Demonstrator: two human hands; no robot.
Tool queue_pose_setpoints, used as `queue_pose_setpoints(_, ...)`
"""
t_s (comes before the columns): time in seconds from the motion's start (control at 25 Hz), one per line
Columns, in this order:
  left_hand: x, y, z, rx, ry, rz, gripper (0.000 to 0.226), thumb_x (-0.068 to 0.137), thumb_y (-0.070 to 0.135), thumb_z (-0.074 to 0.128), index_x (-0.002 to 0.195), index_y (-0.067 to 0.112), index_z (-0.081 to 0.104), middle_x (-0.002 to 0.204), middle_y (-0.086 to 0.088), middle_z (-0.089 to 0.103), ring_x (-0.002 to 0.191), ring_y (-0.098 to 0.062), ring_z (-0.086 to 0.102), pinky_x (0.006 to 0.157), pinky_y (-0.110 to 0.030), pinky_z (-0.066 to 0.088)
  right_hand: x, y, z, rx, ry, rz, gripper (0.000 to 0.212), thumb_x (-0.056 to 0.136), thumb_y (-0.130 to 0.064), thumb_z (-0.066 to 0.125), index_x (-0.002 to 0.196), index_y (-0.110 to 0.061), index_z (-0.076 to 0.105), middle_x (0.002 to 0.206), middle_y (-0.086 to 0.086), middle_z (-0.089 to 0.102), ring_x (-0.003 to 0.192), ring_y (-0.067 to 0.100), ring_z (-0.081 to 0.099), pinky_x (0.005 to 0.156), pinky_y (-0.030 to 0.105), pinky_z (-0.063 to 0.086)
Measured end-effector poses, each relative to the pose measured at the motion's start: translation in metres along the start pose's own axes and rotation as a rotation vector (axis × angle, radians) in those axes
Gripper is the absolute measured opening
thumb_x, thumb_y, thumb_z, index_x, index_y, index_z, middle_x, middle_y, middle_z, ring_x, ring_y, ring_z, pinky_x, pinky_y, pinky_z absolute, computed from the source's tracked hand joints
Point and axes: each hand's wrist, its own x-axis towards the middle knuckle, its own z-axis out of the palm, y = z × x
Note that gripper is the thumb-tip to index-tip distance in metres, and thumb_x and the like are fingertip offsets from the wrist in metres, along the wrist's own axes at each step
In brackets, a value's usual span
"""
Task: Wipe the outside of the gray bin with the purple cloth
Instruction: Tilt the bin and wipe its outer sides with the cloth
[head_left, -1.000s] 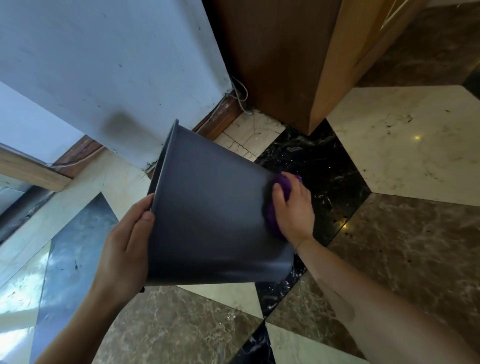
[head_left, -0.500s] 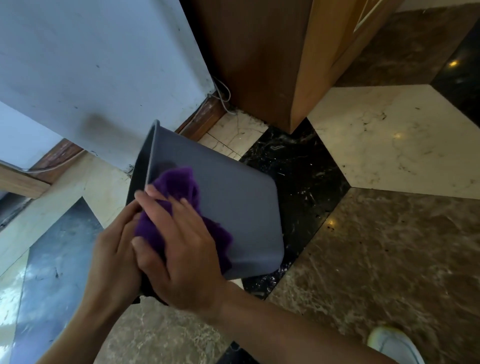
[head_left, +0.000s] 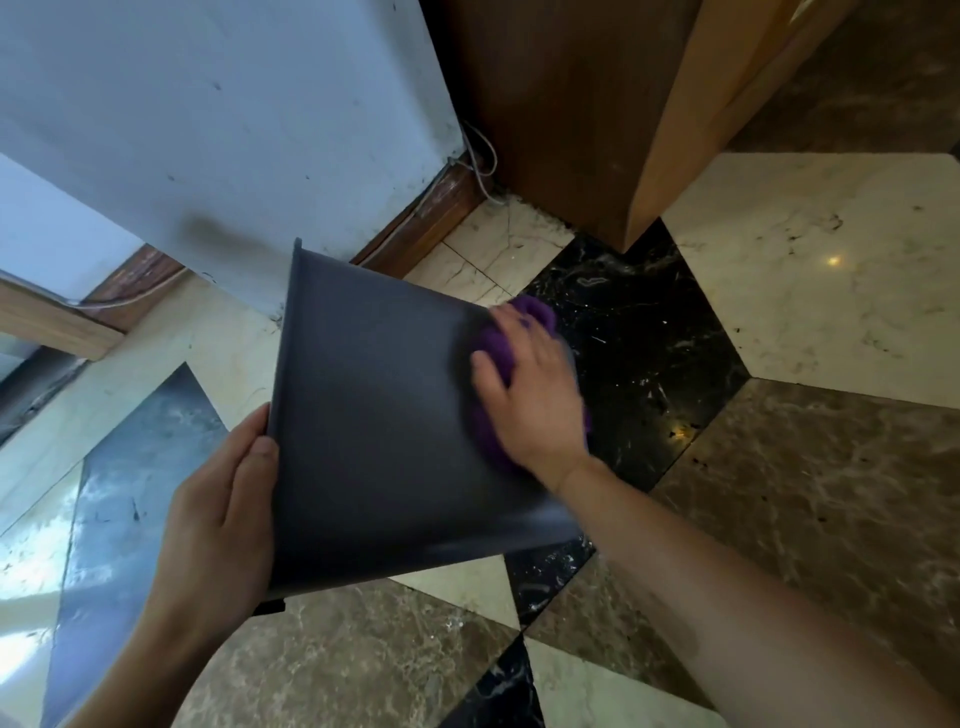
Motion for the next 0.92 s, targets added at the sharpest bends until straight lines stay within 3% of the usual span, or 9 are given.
queue_pose_setpoints(0.16,0.0,0.003,0.004,0.002,0.017,0.016,0.03,0.102,0.027,0.029,0.108,0.046,0.051,0.084,0.033,0.062,0.083,0.016,0.057,0.066,-0.01,0.045,0.005,0.046,-0.02,0.114,-0.004,0.3,0.052,0.099,-0.051,0.037,0.146,-0.031,0.036,0.143,0.003,0.052,0.129,0.024,0.05,0.101,0.041,0.042)
queue_pose_setpoints(0.32,0.015,0.007,-0.005,0.067,-0.091,-0.088,0.026,0.09,0.034,0.027,0.097,0.029,0.052,0.086,0.001,0.062,0.081,-0.02,0.059,0.072,-0.04,0.047,0.0,0.048,-0.024,0.206,0.035,0.386,0.047,0.1,-0.046,0.041,0.142,-0.026,0.039,0.131,0.007,0.058,0.116,0.029,0.058,0.093,0.039,0.045)
queue_pose_setpoints(0.48,0.101,0.038,-0.002,-0.12,-0.111,-0.291,0.042,0.084,0.05,0.039,0.105,0.021,0.061,0.109,-0.013,0.062,0.09,-0.024,0.056,0.086,-0.045,0.045,0.003,0.046,-0.03,0.162,0.019,0.395,0.045,0.101,-0.045,0.041,0.139,-0.023,0.044,0.13,0.012,0.059,0.116,0.034,0.058,0.092,0.04,0.046)
queue_pose_setpoints(0.56,0.144,0.056,0.006,-0.19,-0.095,-0.409,0.051,0.089,0.051,0.043,0.122,0.015,0.059,0.123,-0.009,0.059,0.107,-0.028,0.056,0.095,-0.04,0.042,0.001,0.049,-0.033,0.159,0.01,0.445,0.044,0.101,-0.046,0.04,0.137,-0.022,0.046,0.129,0.015,0.061,0.116,0.036,0.059,0.091,0.039,0.045)
queue_pose_setpoints(0.6,0.161,0.06,0.013,-0.159,-0.067,-0.442,0.054,0.093,0.045,0.042,0.131,0.009,0.053,0.127,-0.009,0.055,0.113,-0.031,0.053,0.092,-0.036,0.039,0.0,0.052,-0.034,0.159,0.002,0.478,0.043,0.101,-0.046,0.041,0.136,-0.022,0.048,0.128,0.016,0.062,0.116,0.038,0.059,0.09,0.039,0.045)
queue_pose_setpoints(0.72,0.17,0.06,0.028,0.073,0.042,-0.388,0.044,0.099,0.028,0.037,0.127,0.0,0.054,0.123,-0.018,0.056,0.103,-0.034,0.052,0.084,-0.038,0.04,-0.008,0.056,-0.039,0.26,-0.018,0.567,0.046,0.102,-0.043,0.041,0.139,-0.018,0.049,0.129,0.019,0.061,0.118,0.04,0.057,0.095,0.038,0.043)
queue_pose_setpoints(0.8,0.163,0.066,0.031,0.128,0.09,-0.292,0.045,0.098,0.036,0.034,0.114,0.005,0.062,0.114,-0.017,0.062,0.09,-0.031,0.054,0.077,-0.038,0.042,-0.01,0.054,-0.044,0.366,0.036,0.603,0.048,0.102,-0.04,0.041,0.141,-0.013,0.048,0.135,0.02,0.057,0.124,0.04,0.053,0.1,0.038,0.04)
queue_pose_setpoints(0.92,0.143,0.078,0.025,0.131,0.2,-0.068,0.046,0.097,0.043,0.029,0.09,0.01,0.061,0.085,-0.009,0.061,0.077,-0.028,0.055,0.067,-0.035,0.039,-0.01,0.047,-0.054,0.499,0.179,0.614,0.049,0.102,-0.04,0.043,0.142,-0.013,0.049,0.139,0.016,0.055,0.128,0.038,0.05,0.103,0.04,0.039)
